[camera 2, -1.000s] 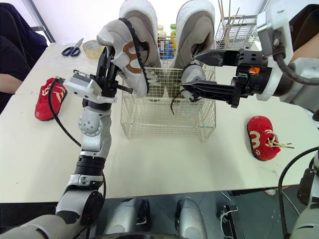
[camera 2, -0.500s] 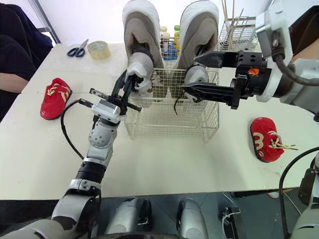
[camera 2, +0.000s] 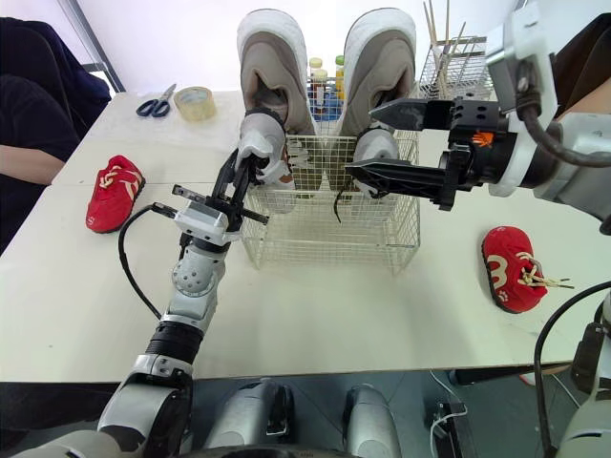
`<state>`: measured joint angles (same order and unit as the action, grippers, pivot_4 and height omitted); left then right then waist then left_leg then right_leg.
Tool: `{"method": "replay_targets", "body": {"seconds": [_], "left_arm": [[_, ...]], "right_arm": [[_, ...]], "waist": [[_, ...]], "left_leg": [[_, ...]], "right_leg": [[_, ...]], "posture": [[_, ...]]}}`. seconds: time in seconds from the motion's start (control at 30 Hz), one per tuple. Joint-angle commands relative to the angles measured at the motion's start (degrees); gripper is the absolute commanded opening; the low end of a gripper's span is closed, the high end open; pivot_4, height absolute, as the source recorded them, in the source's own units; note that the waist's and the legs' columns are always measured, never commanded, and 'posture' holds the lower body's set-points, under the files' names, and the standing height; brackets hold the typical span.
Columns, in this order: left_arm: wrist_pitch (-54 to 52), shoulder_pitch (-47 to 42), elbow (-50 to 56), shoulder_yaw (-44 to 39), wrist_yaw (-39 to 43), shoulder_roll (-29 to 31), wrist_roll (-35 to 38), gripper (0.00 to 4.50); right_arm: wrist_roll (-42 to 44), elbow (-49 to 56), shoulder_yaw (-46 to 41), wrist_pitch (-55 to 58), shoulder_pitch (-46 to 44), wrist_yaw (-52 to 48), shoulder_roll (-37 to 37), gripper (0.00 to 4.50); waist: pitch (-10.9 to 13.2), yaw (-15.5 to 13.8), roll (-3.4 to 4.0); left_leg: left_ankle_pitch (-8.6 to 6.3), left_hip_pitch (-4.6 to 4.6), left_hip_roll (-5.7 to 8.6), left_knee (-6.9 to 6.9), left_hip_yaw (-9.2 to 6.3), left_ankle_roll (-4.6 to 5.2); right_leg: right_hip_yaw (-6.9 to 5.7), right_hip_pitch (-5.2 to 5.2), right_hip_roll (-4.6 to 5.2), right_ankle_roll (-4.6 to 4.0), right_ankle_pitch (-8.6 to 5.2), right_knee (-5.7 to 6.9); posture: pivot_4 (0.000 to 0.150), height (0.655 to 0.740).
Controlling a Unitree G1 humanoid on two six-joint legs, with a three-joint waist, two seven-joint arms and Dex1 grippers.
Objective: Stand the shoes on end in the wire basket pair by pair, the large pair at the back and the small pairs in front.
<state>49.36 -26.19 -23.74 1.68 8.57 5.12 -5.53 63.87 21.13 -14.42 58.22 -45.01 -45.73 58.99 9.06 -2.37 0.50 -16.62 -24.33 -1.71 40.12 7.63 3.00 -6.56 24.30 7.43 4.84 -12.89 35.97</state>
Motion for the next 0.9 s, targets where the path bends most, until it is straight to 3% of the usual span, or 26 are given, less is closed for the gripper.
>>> {"method": "replay_targets", "body": {"seconds": [0.03,0.2,0.4,0.7,0.77,0.9], "left_arm": [[-6.4,2.7,-4.0,3.4,3.8,0.3,-0.2,1.92],[-7.6,4.2,1.2,2.1,4.1,1.8,1.4,4.39],[-15.7,8.9,16.8,0.2,7.5,5.1,10.0,4.46],[-40.5,14.1,43.5,-3.4,11.8,13.9,25.6,4.46],[-49.1,14.0,49.0,-5.4,13.7,18.3,33.6,4.46],[-71.0,9.4,54.1,-13.3,14.5,30.9,58.8,4.46]], "right_arm": [[0.6,1.1,-1.8,-0.9,-0.3,0.6,-0.5,4.50],[0.3,1.3,-1.6,-1.3,-0.2,1.1,-1.4,4.50],[-0.4,0.9,-1.8,-1.7,0.4,0.2,-1.4,4.50],[-2.1,-0.9,-3.2,-2.8,2.6,-3.0,0.6,4.50],[-2.3,-1.5,-4.6,-2.7,4.1,-3.4,1.5,4.50],[-2.7,-3.4,-8.7,-1.3,6.9,-2.4,3.7,4.50]], "waist": [[0.0,0.0,0.02],[-0.1,0.2,0.03],[0.0,0.3,-0.06],[0.1,1.7,-0.08],[0.2,1.8,-0.12],[0.5,1.7,-0.11]], "left_leg": [[0.00,0.04,0.00,0.00,0.00,0.00],[-0.01,0.14,-0.01,-0.01,0.00,0.00],[0.01,-0.15,-0.07,-0.05,0.01,0.01],[-0.01,-0.28,-0.08,-0.15,0.02,0.01],[-0.02,-0.28,-0.08,-0.16,0.03,0.02],[0.00,-0.29,-0.14,-0.17,0.01,-0.01]], "right_leg": [[-0.02,0.02,0.00,-0.01,0.00,-0.01],[-0.05,0.01,0.01,-0.03,-0.02,-0.09],[-0.02,0.15,-0.05,-0.02,-0.01,-0.02],[-0.01,0.20,-0.07,-0.04,-0.03,-0.23],[0.00,0.20,-0.09,-0.04,-0.03,-0.28],[0.01,0.21,-0.19,-0.04,-0.03,-0.28]], "posture": [[0.150,0.7400],[0.150,0.7400],[0.150,0.7400],[0.150,0.7400],[0.150,0.7400],[0.150,0.7400]]}}
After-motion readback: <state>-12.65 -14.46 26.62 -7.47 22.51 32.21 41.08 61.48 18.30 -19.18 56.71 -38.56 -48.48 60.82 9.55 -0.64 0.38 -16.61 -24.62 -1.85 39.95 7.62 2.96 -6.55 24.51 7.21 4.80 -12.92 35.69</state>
